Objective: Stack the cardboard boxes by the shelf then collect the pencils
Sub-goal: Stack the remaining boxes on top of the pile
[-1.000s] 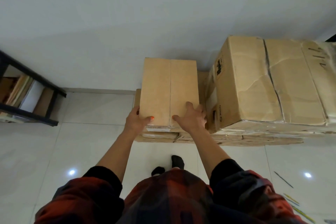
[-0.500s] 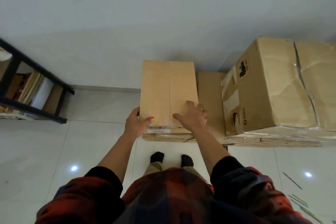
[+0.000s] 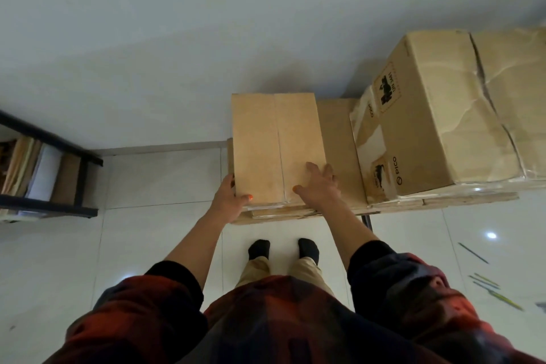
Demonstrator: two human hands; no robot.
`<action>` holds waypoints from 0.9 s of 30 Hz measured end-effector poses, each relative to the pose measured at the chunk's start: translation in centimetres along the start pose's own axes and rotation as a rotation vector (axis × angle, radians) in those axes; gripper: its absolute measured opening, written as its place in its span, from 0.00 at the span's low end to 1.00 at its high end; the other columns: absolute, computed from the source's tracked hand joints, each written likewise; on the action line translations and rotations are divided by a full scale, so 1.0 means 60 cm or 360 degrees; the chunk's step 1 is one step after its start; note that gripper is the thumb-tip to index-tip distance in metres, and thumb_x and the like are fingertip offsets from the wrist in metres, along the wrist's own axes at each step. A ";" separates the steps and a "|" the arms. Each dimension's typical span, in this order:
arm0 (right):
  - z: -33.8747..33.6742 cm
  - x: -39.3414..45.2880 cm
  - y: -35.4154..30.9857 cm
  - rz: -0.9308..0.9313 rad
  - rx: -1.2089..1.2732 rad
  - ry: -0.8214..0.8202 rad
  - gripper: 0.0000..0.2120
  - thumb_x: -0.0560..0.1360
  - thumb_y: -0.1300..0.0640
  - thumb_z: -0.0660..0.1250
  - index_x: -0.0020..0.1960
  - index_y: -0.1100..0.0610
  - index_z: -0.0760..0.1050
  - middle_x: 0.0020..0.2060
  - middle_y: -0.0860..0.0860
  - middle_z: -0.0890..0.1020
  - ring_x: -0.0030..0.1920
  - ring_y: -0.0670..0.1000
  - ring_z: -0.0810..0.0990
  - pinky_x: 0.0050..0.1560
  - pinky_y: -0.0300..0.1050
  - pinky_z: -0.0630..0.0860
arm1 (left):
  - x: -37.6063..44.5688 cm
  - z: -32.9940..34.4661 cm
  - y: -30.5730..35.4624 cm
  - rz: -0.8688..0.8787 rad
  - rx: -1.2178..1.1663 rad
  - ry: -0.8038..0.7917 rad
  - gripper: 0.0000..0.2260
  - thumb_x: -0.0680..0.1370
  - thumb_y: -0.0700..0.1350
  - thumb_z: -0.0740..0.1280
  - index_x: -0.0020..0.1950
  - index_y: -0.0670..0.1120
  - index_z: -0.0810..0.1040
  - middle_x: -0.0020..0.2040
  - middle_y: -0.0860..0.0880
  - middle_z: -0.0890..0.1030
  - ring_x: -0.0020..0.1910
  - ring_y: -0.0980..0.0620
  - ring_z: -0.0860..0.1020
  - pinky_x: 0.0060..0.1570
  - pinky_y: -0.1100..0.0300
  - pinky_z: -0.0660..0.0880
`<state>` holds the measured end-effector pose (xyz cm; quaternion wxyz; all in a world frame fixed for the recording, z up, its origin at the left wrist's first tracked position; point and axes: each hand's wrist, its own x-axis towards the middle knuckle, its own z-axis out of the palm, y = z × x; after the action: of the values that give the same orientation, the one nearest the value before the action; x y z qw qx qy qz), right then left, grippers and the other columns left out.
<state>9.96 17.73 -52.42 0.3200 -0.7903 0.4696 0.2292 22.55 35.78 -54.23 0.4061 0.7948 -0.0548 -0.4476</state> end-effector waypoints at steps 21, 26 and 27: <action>0.023 -0.044 0.014 -0.0012 0.0051 0.0114 0.36 0.76 0.46 0.65 0.78 0.50 0.53 0.79 0.57 0.46 0.78 0.61 0.44 0.73 0.63 0.56 | -0.041 0.000 0.015 -0.0038 0.0029 -0.0114 0.37 0.76 0.36 0.71 0.78 0.41 0.54 0.68 0.46 0.66 0.73 0.45 0.64 0.65 0.58 0.64; 0.025 -0.059 0.008 -0.0021 0.0048 0.0180 0.36 0.76 0.46 0.65 0.79 0.50 0.52 0.79 0.55 0.45 0.79 0.60 0.43 0.72 0.64 0.57 | -0.053 -0.007 0.020 0.0055 0.0191 0.0055 0.37 0.76 0.39 0.72 0.78 0.40 0.54 0.76 0.41 0.62 0.73 0.44 0.63 0.63 0.61 0.62; 0.025 -0.064 0.006 -0.0018 0.0060 0.0194 0.36 0.77 0.46 0.65 0.79 0.50 0.52 0.79 0.55 0.45 0.79 0.59 0.43 0.72 0.64 0.56 | -0.053 -0.007 0.022 0.0092 0.0227 0.0106 0.37 0.76 0.41 0.73 0.78 0.41 0.55 0.76 0.41 0.61 0.74 0.44 0.63 0.65 0.60 0.62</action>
<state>7.80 20.95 -51.03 0.3070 -0.7993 0.4879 0.1699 21.35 36.59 -51.06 0.3627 0.8344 -0.0961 -0.4038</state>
